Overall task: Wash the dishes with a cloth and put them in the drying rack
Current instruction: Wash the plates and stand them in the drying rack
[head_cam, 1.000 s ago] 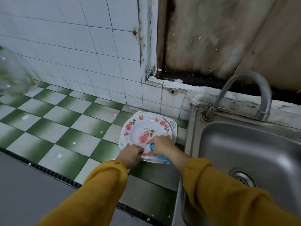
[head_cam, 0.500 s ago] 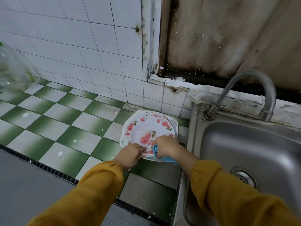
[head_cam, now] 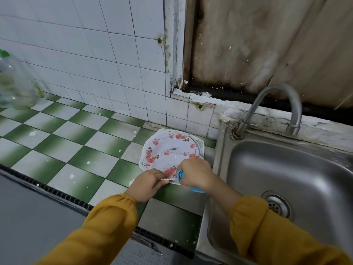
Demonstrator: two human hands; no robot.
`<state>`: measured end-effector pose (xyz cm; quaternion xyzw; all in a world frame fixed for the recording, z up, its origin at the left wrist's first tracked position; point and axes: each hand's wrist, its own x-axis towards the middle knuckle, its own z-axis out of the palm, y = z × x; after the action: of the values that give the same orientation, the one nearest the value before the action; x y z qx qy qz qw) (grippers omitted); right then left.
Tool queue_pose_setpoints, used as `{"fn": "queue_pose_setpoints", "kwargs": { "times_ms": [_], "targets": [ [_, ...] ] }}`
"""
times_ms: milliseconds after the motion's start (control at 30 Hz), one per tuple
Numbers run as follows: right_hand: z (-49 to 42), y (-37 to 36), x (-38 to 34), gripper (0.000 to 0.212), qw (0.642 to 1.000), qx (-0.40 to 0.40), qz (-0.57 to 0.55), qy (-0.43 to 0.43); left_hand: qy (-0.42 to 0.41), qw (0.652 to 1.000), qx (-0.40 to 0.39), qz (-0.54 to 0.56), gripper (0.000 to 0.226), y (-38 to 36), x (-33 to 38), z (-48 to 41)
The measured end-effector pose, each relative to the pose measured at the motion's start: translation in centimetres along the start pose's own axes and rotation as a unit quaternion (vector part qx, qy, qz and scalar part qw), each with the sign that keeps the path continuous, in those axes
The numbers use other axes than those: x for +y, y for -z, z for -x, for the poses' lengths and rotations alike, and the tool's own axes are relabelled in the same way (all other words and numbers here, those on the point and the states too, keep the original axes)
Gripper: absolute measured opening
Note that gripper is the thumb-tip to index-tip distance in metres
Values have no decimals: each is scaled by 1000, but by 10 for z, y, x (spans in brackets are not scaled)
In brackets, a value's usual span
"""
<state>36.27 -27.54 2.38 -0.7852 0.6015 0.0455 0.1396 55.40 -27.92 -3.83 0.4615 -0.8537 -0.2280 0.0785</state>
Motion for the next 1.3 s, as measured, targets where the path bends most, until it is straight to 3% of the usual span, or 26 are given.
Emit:
{"fn": "queue_pose_setpoints", "kwargs": {
  "times_ms": [267,367,500,600,733,800,867,1000,1067,1133,1200,1233,1300],
  "targets": [
    [25,21,-2,38,991,99,-80,-37,29,993,60,96,34,18,22,7],
    [28,28,0,38,981,152,-114,-43,44,982,89,164,32,28,31,2],
    [21,24,3,50,954,226,-184,-68,73,971,151,171,31,41,38,-11],
    [11,20,3,68,917,277,-271,-98,88,962,174,189,33,46,40,-19],
    [2,19,1,64,814,349,-429,-176,73,957,205,190,34,45,47,-22],
    [-4,19,0,53,768,395,-469,-185,80,927,283,232,33,44,56,-22],
    [-7,20,-6,44,751,433,-479,-138,96,876,357,310,31,47,72,-22],
    [-9,29,-16,44,795,493,-354,14,76,796,427,423,28,63,105,-19],
    [-14,47,-6,46,775,524,-354,-14,60,767,433,471,29,70,118,-14],
    [-12,75,4,40,734,506,-442,-101,47,742,441,502,28,74,131,-8],
    [-7,91,5,34,738,473,-467,-118,42,731,450,511,26,76,142,-8],
    [1,94,0,34,755,491,-429,-76,41,726,450,519,27,78,146,-9],
    [20,90,-18,35,786,531,-302,93,38,712,449,539,29,82,153,-11]
  ]
}}
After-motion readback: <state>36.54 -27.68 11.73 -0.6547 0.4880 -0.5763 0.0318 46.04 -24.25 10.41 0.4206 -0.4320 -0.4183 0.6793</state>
